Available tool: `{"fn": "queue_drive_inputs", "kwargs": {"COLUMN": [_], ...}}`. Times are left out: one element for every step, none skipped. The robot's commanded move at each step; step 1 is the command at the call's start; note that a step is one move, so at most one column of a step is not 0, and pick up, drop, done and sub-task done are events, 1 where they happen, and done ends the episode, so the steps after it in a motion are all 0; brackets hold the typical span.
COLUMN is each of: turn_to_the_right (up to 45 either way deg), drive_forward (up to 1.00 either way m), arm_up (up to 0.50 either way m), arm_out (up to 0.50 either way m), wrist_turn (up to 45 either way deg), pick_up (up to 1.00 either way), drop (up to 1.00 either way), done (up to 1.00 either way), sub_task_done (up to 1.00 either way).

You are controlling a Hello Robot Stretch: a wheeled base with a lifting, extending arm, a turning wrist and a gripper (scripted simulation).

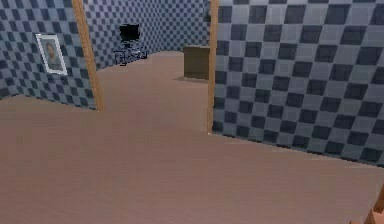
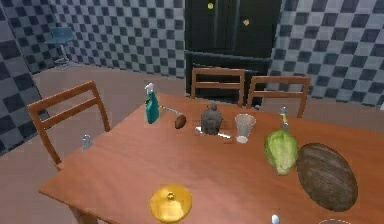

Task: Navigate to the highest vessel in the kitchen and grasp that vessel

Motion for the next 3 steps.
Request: {"fn": "queue_drive_inputs", "kwargs": {"turn_to_the_right": [0.0, 0.0, 0.0], "drive_forward": [0.00, 0.00, 0.00], "arm_up": [0.36, 0.00, 0.00], "arm_out": [0.00, 0.12, 0.00], "wrist_turn": [0.0, 0.0, 45.0], "pick_up": [0.00, 0.00, 0.00], "drop": [0.00, 0.00, 0.00], "done": [0.00, 0.00, 0.00], "sub_task_done": [0.00, 0.00, 0.00]}}
